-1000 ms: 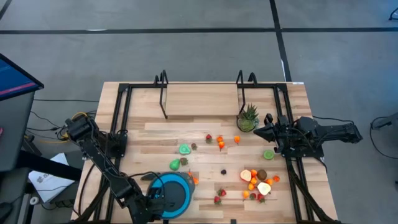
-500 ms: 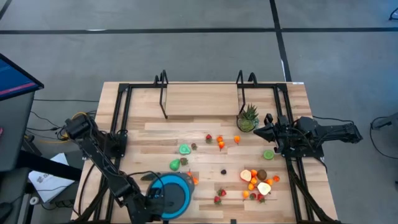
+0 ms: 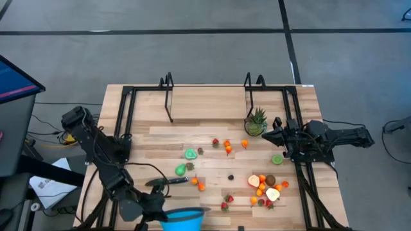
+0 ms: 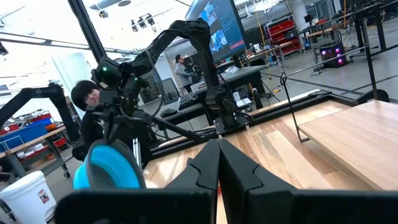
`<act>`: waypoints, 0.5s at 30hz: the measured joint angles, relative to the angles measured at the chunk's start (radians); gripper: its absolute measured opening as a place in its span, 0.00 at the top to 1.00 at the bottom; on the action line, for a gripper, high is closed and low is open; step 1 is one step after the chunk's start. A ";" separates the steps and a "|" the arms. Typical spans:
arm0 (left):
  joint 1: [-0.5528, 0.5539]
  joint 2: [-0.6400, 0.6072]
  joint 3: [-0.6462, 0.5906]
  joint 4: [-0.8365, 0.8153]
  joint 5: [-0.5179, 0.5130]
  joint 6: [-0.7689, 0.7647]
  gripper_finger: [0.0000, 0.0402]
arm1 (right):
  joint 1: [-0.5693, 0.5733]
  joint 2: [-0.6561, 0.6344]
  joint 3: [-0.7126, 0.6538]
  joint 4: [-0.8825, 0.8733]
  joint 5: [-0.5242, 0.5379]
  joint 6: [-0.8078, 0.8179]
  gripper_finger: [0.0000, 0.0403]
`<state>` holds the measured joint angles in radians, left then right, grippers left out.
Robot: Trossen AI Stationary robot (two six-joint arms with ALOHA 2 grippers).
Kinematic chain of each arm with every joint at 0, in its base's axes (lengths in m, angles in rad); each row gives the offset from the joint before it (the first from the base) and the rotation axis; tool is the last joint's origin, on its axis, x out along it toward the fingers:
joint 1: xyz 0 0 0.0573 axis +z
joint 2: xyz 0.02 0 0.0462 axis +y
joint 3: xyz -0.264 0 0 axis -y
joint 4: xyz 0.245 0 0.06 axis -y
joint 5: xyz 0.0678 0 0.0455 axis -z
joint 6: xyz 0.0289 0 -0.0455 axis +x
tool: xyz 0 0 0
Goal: Pick & Place Fruit
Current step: Put the basket on the shelf
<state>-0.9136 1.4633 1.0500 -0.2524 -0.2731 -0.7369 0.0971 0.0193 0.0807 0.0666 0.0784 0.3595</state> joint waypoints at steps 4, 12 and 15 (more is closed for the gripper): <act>0.012 0.018 0.000 -0.004 -0.001 0.005 0.98 | 0.000 0.000 0.000 0.000 0.000 0.000 1.00; 0.032 0.030 0.001 -0.006 -0.074 0.061 0.99 | 0.000 0.000 0.000 0.000 0.000 0.000 1.00; 0.039 0.011 0.001 -0.001 -0.098 0.077 0.99 | 0.000 0.000 0.000 0.000 0.000 0.000 1.00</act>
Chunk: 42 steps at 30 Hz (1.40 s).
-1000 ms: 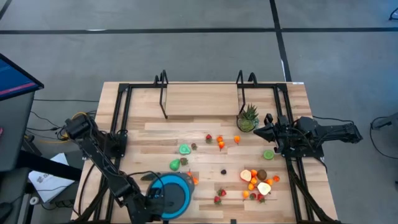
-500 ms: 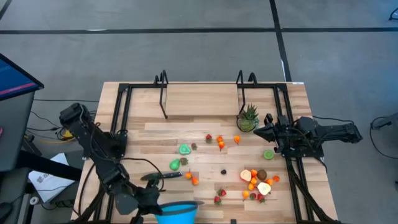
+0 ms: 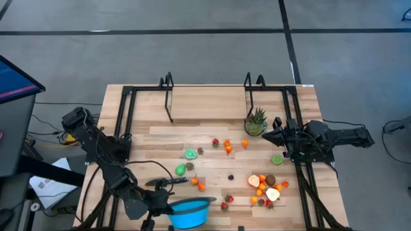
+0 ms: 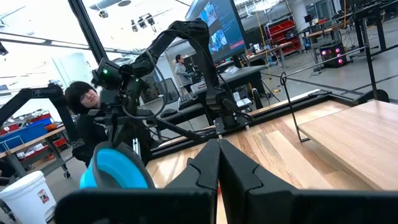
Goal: Pick & Place Fruit
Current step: Put the basket on the shelf
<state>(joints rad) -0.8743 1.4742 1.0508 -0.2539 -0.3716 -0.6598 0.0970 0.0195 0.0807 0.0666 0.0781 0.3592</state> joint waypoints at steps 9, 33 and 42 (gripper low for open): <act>0.049 -0.046 0.000 0.019 -0.014 0.030 0.99 | 0.000 0.000 0.000 0.000 0.000 0.000 1.00; 0.452 -0.174 0.000 0.049 -0.234 0.714 0.99 | 0.000 0.000 0.000 -0.011 0.000 -0.015 1.00; 0.686 -0.174 0.000 0.054 -0.276 0.876 0.99 | 0.000 0.000 0.000 -0.045 0.000 -0.018 1.00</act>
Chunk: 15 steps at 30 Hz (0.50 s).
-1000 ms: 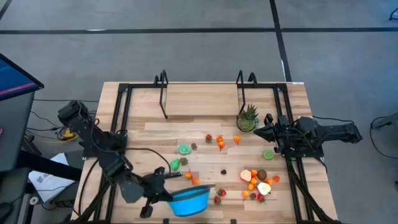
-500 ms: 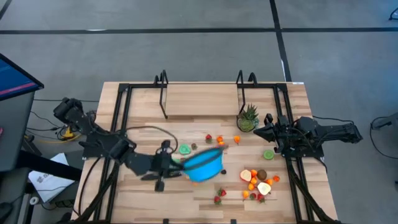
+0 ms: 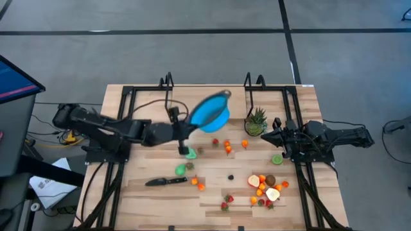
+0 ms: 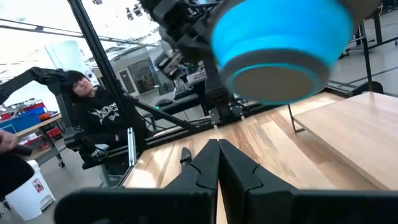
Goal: Pick & Place Fruit
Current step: Put the basket on the shelf
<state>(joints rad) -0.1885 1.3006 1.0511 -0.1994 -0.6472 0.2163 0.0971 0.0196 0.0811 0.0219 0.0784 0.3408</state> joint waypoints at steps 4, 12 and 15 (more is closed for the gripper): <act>0.043 0.000 0.000 0.007 -0.001 0.173 0.99 | 0.000 0.000 0.000 0.000 0.000 0.000 1.00; 0.089 0.010 0.000 0.024 -0.047 0.423 0.99 | 0.000 0.000 0.000 0.020 0.000 0.000 1.00; 0.116 0.014 0.000 0.029 -0.102 0.469 0.99 | 0.000 0.000 0.000 0.021 0.000 0.000 1.00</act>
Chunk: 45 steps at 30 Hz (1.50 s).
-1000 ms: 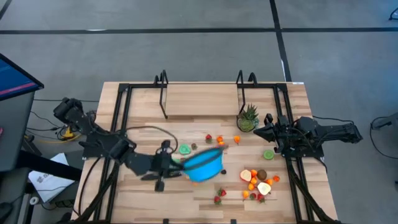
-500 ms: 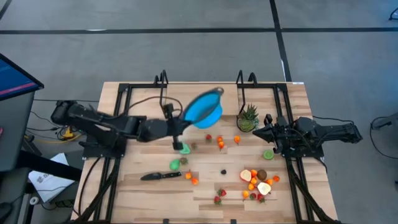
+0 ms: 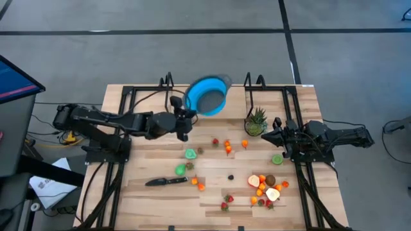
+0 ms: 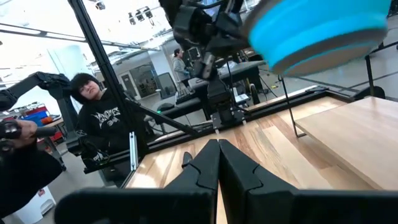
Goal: Pick & Place Fruit
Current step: Put the basket on the shelf
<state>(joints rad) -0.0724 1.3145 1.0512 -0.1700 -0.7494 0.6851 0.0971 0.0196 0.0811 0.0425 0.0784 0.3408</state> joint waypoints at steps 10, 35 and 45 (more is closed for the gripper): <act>0.073 0.174 0.002 0.080 -0.064 0.220 0.99 | 0.000 0.000 0.000 0.003 0.001 0.000 1.00; 0.188 0.251 0.000 0.088 0.088 0.052 0.98 | 0.000 0.000 0.000 0.002 0.001 0.000 1.00; 0.194 0.267 0.000 0.091 0.173 0.023 0.98 | 0.000 0.000 0.000 -0.006 0.001 -0.011 1.00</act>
<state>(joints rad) 0.1212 1.5815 1.0515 -0.0790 -0.5761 0.7078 0.0967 0.0196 0.0811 0.0370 0.0794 0.3302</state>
